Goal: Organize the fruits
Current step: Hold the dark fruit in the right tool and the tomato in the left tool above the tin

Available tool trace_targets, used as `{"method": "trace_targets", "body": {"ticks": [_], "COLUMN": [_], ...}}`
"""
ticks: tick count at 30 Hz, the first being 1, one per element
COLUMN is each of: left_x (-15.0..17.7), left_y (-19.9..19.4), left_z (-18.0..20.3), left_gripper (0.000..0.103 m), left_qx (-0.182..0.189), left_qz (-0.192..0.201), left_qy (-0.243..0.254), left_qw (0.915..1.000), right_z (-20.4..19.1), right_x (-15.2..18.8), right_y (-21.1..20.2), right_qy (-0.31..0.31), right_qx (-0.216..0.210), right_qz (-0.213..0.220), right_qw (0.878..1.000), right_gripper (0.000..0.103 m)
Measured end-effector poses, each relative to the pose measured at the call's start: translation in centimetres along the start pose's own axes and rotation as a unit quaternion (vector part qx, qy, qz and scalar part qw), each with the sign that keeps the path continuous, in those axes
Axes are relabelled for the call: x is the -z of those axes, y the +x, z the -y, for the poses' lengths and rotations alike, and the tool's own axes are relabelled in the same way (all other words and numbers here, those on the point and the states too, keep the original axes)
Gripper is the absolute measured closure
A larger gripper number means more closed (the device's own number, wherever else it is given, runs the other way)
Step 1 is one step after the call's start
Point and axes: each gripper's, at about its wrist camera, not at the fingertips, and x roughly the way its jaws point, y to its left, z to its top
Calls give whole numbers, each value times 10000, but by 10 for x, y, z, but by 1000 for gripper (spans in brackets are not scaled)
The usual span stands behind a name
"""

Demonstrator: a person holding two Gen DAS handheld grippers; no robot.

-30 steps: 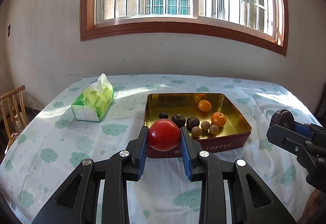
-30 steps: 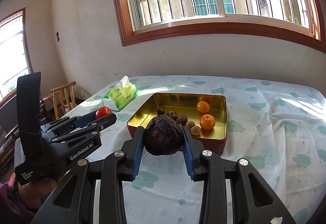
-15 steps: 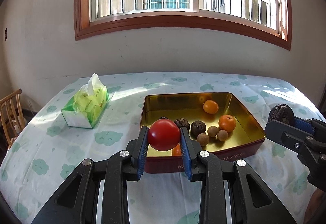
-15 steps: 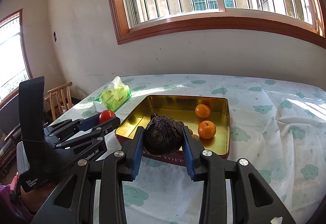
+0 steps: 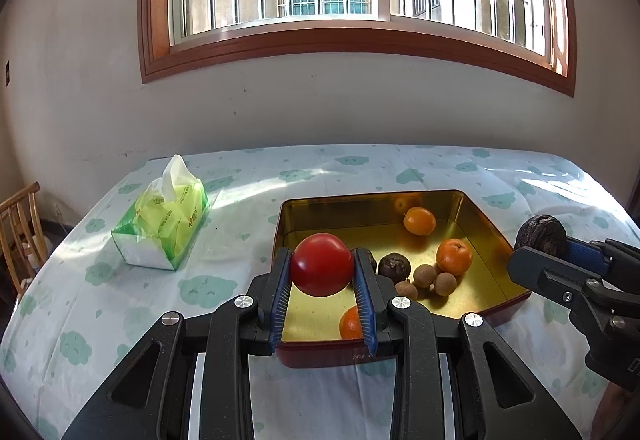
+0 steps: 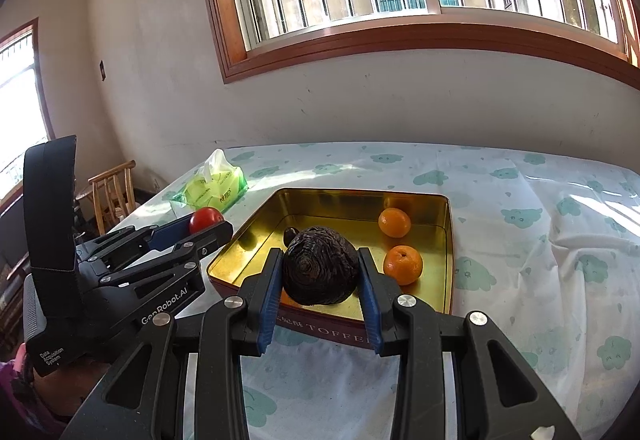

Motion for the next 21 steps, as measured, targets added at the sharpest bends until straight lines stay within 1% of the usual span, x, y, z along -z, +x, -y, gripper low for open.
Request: {"method": "trace_targets", "body": {"ticks": [21], "left_x": [-12], "left_y": [35], "left_z": [3], "left_gripper": [72], "left_qx": [-48], "left_qz": [-106], "left_qy": [90], "left_qw": [9999], "right_z": [17], "right_x": [-11], "right_y": [30], "right_qy": [92], "right_qx": [8], "right_qz": [-92], "right_qw": [9999], "right_gripper": [69]}}
